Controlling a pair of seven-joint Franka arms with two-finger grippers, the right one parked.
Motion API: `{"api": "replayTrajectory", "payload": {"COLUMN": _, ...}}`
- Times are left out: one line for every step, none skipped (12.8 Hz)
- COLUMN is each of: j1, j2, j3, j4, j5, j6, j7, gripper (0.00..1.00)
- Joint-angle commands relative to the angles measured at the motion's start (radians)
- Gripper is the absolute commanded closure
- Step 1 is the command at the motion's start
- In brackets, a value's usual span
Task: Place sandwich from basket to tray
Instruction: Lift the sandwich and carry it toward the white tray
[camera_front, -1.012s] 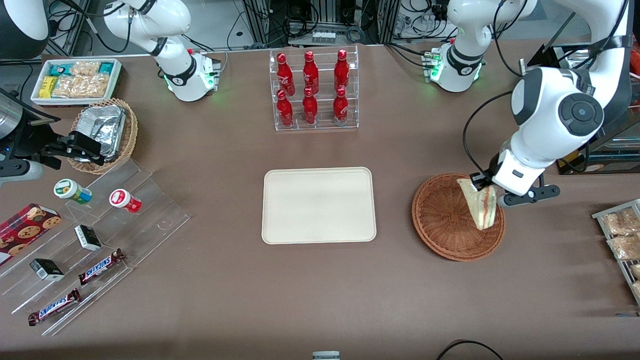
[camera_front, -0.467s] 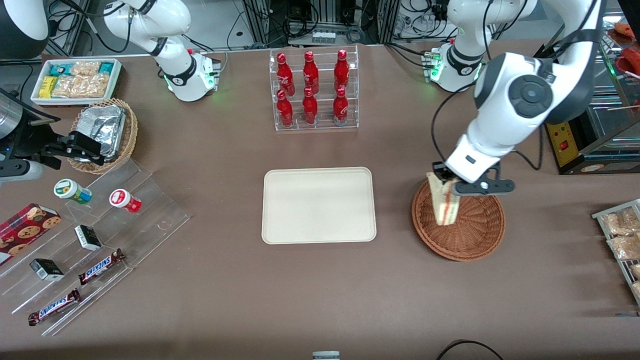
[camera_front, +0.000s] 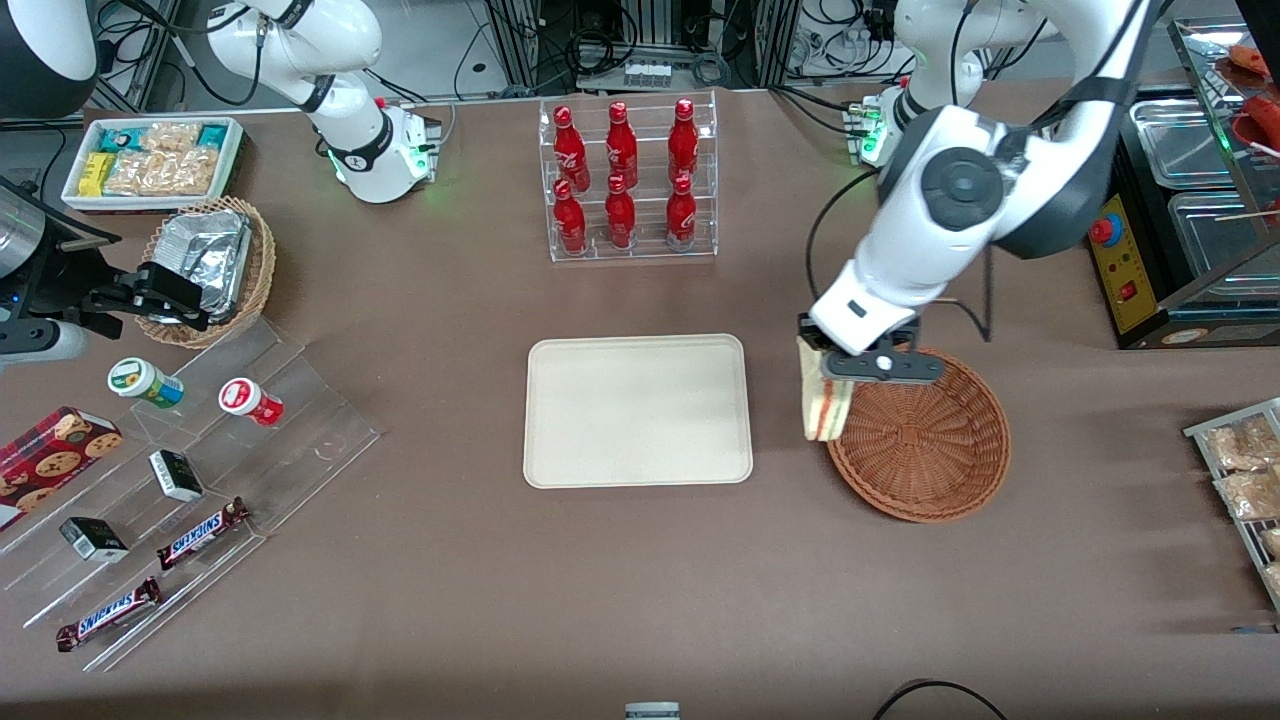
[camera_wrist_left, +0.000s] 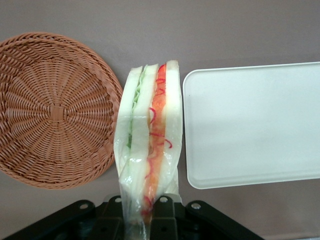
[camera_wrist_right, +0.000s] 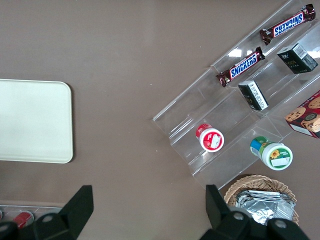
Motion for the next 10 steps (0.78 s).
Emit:
{"api": "replayTrajectory", "payload": {"j1": -0.088, "j2": 0.102, "j3": 0.002, "j4": 0.099, "j5": 0.098, "j6": -0.018, "j7": -0.161, "gripper": 1.0}}
{"api": "replayTrajectory", "payload": {"j1": -0.111, "j2": 0.129, "j3": 0.002, "j4": 0.122, "j5": 0.124, "j6": -0.018, "j7": -0.215, "gripper": 1.0}}
{"api": "replayTrajectory", "payload": {"j1": -0.126, "j2": 0.151, "j3": 0.002, "j4": 0.139, "j5": 0.149, "j6": -0.018, "j7": -0.272, "gripper": 1.0}}
{"api": "replayTrajectory", "payload": {"j1": -0.145, "j2": 0.172, "j3": 0.002, "j4": 0.156, "j5": 0.167, "j6": -0.018, "j7": -0.319, "gripper": 1.0}}
{"api": "replayTrajectory", "payload": {"j1": -0.163, "j2": 0.195, "j3": 0.002, "j4": 0.172, "j5": 0.178, "j6": -0.018, "j7": -0.359, "gripper": 1.0}}
{"api": "replayTrajectory", "payload": {"j1": -0.178, "j2": 0.215, "j3": 0.002, "j4": 0.188, "j5": 0.187, "j6": -0.018, "j7": -0.389, "gripper": 1.0}}
{"api": "replayTrajectory", "payload": {"j1": -0.192, "j2": 0.238, "j3": 0.002, "j4": 0.202, "j5": 0.196, "j6": -0.018, "j7": -0.419, "gripper": 1.0}}
{"api": "replayTrajectory", "payload": {"j1": -0.2, "j2": 0.254, "j3": 0.002, "j4": 0.205, "j5": 0.204, "j6": -0.016, "j7": -0.433, "gripper": 1.0}}
{"api": "replayTrajectory", "payload": {"j1": -0.2, "j2": 0.266, "j3": 0.002, "j4": 0.206, "j5": 0.212, "j6": -0.004, "j7": -0.435, "gripper": 1.0}}
{"api": "replayTrajectory", "payload": {"j1": -0.2, "j2": 0.271, "j3": 0.003, "j4": 0.202, "j5": 0.21, "j6": 0.017, "j7": -0.436, "gripper": 1.0}}
